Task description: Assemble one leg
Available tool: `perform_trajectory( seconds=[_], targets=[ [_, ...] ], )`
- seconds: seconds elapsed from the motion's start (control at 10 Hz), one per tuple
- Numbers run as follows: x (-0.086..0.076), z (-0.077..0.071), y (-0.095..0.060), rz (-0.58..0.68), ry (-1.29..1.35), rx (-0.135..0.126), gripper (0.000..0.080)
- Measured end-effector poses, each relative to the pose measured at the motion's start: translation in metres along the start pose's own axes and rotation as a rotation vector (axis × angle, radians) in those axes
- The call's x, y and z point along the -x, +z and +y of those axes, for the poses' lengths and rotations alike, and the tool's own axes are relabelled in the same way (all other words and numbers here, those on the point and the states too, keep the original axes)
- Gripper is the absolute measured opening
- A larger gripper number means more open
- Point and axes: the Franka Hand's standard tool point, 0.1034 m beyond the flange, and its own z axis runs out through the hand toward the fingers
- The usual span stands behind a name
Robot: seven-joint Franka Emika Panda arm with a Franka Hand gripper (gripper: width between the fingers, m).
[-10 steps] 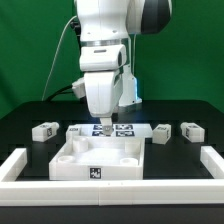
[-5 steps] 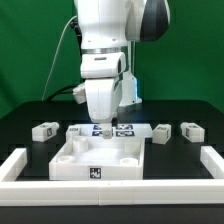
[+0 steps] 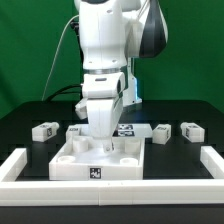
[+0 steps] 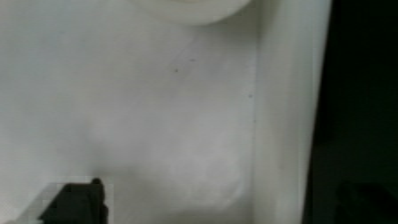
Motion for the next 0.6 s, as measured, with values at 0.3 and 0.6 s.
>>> perform_trajectory(
  seconds=[0.3,0.6],
  targets=[
    [0.0054,-0.0025,0.0064,0.001,0.011,-0.006,0.065],
    [0.0055,-0.0026,0.0065,0.001,0.011,-0.006,0.0377]
  ],
)
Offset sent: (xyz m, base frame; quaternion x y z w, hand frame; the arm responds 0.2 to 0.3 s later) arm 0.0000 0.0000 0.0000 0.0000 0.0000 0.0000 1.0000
